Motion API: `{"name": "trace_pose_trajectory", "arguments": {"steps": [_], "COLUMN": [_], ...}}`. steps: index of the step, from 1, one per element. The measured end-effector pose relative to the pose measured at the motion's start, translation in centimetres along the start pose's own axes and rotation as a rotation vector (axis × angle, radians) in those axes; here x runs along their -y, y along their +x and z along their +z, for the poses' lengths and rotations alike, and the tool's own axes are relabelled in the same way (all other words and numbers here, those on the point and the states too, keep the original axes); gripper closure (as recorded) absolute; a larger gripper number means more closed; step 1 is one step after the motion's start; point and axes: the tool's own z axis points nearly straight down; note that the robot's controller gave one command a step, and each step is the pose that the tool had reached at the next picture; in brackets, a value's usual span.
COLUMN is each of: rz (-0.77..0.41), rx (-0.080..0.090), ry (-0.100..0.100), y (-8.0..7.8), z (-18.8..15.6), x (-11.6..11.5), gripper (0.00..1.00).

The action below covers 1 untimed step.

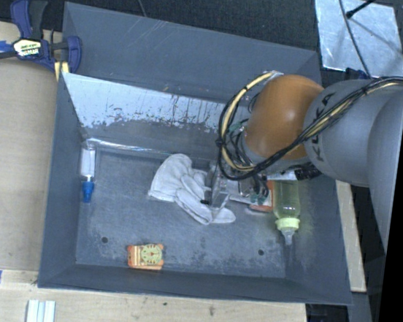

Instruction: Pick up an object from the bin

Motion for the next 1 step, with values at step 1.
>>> {"name": "trace_pose_trajectory", "arguments": {"steps": [1], "rz": [-0.057], "rx": [-0.001], "ry": [0.002], "y": [3.76], "z": [-14.23], "x": [1.33], "gripper": [1.00]}}
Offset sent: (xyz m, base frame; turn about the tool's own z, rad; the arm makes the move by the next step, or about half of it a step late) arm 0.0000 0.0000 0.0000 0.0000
